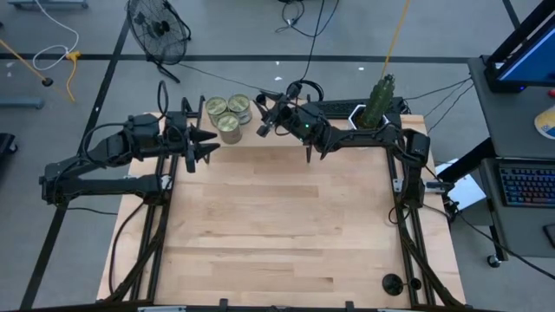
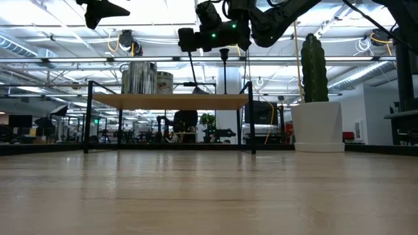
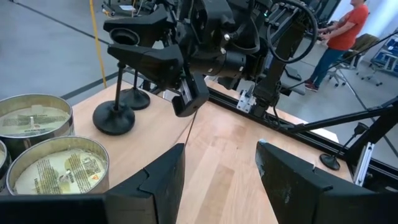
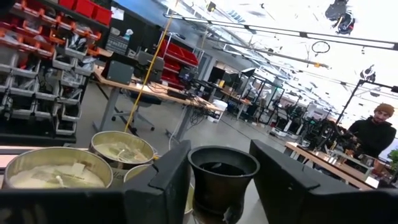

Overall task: Pick & Place candle stick holders
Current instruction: Put the left black candle holder on the shelf

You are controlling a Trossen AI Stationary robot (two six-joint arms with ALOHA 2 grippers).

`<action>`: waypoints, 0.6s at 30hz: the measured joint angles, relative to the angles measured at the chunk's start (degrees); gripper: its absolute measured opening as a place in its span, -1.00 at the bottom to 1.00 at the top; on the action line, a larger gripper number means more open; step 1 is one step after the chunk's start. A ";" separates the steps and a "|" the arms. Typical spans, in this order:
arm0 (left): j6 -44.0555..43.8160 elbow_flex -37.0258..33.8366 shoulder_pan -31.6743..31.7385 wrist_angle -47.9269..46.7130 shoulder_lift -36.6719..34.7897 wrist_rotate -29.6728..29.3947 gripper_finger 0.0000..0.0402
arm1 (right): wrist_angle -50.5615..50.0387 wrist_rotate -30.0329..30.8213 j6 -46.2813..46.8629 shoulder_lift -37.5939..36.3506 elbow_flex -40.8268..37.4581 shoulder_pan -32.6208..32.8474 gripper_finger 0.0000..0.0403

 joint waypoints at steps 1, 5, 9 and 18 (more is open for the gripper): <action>0.01 0.00 0.00 -0.04 0.00 0.02 0.02 | -0.02 -0.01 0.00 0.00 0.00 0.00 -0.21; 0.04 0.00 0.00 -0.81 0.01 0.02 0.02 | 0.00 0.00 -0.09 -0.02 0.00 0.00 -0.20; 0.04 0.00 0.00 -1.53 0.01 0.09 0.02 | -0.09 0.01 -0.19 -0.02 0.00 0.00 -0.20; 0.20 0.00 0.00 -2.57 0.01 0.20 0.02 | -0.07 0.31 -3.88 -0.02 0.00 0.00 -0.20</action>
